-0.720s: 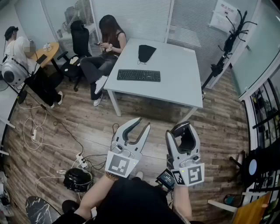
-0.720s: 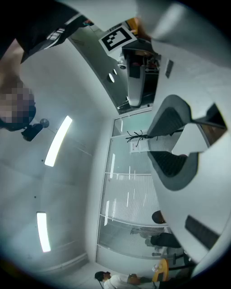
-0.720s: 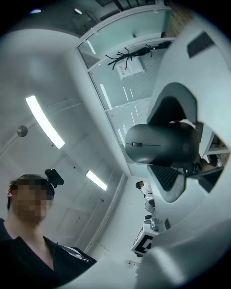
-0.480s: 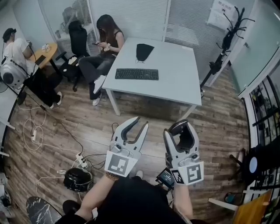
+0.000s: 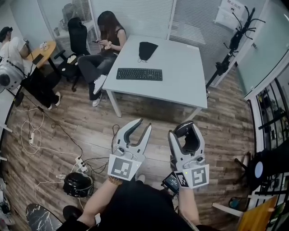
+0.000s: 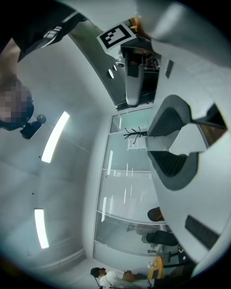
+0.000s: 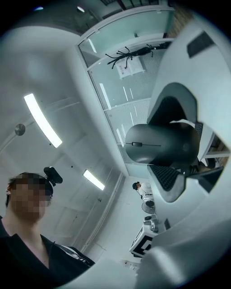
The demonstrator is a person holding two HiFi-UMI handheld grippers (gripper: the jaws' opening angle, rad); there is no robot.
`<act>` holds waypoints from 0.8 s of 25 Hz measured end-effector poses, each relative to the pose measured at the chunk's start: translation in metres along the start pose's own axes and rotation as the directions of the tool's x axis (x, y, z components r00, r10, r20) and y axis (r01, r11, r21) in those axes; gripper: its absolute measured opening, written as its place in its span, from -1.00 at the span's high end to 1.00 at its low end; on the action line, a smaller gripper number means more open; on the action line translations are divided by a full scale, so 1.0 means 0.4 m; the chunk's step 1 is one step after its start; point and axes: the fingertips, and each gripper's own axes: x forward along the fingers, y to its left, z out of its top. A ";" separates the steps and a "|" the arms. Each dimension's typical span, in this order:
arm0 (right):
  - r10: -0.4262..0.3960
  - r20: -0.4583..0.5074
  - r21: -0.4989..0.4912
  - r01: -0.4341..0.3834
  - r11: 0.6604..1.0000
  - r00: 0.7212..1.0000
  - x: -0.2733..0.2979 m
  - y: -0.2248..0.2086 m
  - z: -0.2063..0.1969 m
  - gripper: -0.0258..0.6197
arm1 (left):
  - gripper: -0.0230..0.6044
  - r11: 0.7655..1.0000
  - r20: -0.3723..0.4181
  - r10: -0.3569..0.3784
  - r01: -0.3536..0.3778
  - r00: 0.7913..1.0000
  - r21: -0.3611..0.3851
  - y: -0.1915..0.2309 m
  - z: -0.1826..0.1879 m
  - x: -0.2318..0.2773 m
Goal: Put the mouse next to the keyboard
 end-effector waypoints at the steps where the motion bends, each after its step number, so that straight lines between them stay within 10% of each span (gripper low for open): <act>1: -0.009 -0.005 -0.007 0.009 1.000 1.000 0.009 -0.009 -0.006 0.04 | 0.59 1.000 0.002 -0.003 0.003 1.000 0.000 0.006 -0.007 0.012; 12: -0.126 -0.023 -0.087 0.123 0.989 0.992 0.238 -0.098 -0.088 0.04 | 0.61 0.995 0.025 0.097 -0.097 0.995 0.000 0.196 -0.073 0.179; 20: -0.217 -0.037 -0.107 0.212 0.971 0.975 0.374 -0.143 -0.162 0.04 | 0.61 0.986 -0.028 0.089 -0.084 0.996 0.142 0.319 -0.126 0.266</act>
